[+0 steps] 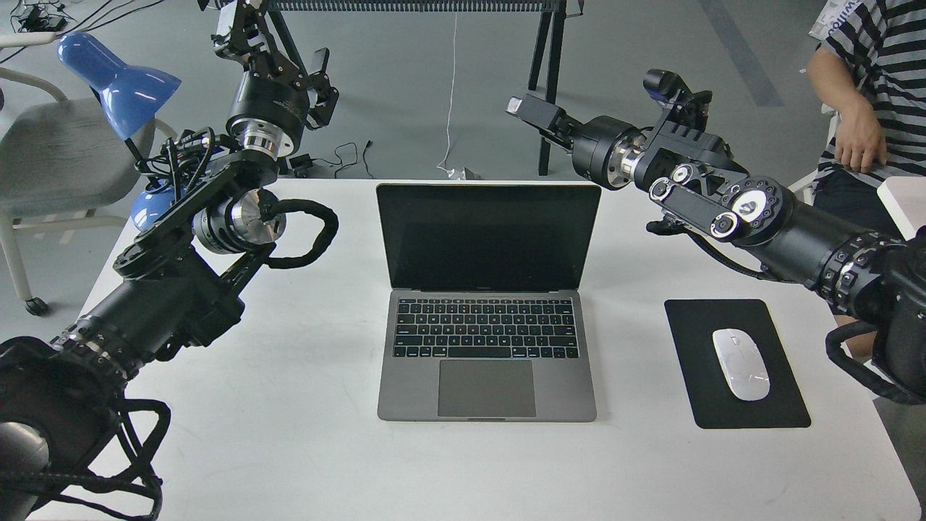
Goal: Close notebook with right arm
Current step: 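Swing the right gripper inward over the laptop toward its screen, then lower the right gripper onto the top edge of the laptop screen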
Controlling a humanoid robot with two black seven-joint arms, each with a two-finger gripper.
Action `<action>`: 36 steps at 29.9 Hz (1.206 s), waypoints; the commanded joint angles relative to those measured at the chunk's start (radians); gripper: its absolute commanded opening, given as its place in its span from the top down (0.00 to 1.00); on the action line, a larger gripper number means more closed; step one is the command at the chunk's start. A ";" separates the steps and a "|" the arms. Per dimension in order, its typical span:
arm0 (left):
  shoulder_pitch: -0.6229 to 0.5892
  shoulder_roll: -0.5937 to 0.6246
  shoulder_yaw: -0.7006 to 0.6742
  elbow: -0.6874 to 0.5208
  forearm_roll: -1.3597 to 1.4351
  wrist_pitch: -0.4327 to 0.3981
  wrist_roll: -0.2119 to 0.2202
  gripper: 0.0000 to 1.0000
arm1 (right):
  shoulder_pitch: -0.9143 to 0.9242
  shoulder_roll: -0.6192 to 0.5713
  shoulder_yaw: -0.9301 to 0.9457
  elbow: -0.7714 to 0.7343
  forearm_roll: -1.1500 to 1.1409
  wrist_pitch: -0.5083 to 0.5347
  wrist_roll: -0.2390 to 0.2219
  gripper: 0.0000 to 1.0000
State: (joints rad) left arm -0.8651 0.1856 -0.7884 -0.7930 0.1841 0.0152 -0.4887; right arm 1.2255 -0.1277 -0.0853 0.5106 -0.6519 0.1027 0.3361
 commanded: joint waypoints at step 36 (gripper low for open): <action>0.002 0.000 0.000 0.000 -0.002 -0.001 0.000 0.00 | -0.018 -0.167 -0.071 0.370 0.005 0.138 0.000 0.00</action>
State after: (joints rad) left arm -0.8636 0.1856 -0.7885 -0.7931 0.1825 0.0137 -0.4887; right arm 1.2069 -0.2750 -0.1414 0.8439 -0.6474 0.2362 0.3358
